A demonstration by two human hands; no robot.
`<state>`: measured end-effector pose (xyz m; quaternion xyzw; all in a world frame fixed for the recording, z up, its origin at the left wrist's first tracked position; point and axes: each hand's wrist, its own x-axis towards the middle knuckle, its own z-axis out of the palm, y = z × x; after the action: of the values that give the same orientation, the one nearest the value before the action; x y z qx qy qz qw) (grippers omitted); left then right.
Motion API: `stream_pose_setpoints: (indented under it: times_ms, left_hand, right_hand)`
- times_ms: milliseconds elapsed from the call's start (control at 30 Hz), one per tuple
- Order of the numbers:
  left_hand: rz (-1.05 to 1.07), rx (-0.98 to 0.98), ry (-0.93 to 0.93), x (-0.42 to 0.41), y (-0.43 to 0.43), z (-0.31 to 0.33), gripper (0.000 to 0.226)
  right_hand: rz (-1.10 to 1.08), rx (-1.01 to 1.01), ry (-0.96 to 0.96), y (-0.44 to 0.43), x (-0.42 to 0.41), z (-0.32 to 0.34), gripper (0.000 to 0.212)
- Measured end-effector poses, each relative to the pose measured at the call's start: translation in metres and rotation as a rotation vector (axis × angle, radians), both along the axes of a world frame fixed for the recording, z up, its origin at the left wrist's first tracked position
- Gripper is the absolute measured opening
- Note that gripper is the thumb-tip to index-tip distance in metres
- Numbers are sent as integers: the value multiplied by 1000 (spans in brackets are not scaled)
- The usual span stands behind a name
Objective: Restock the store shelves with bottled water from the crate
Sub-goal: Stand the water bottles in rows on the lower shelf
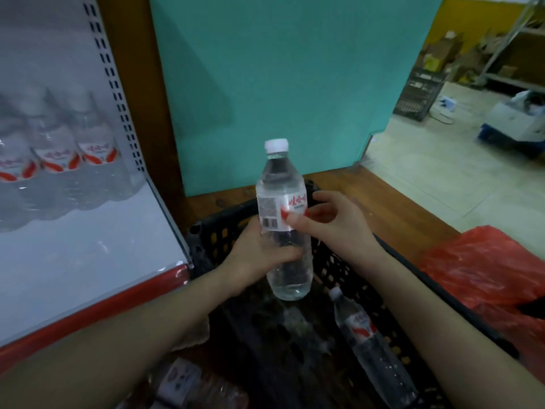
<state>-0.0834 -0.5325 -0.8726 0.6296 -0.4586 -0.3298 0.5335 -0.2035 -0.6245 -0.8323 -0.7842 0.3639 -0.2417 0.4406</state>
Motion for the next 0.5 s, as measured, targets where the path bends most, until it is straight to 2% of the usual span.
stream_pose_setpoints:
  times_ms: [133, 167, 233, 300, 400, 500]
  left_hand:
    - [-58, 8, 168, 31, 25, 23, 46]
    - [-67, 6, 185, 36, 31, 28, 47]
    - [-72, 5, 190, 47, 43, 36, 52]
    - [-72, 2, 186, 59, 57, 43, 60]
    - [-102, 1, 153, 79, 85, 49, 51]
    - [-64, 31, 150, 96, 119, 49, 52]
  right_hand:
    - [206, 261, -7, 5, 14, 13, 83]
    - [258, 325, -14, 8, 19, 14, 82]
    - [357, 428, -54, 16, 32, 15, 62]
    - [429, 472, -90, 28, 45, 17, 47]
    - [491, 473, -128, 50, 68, 18, 44]
    - [521, 482, -170, 77, 95, 17, 44]
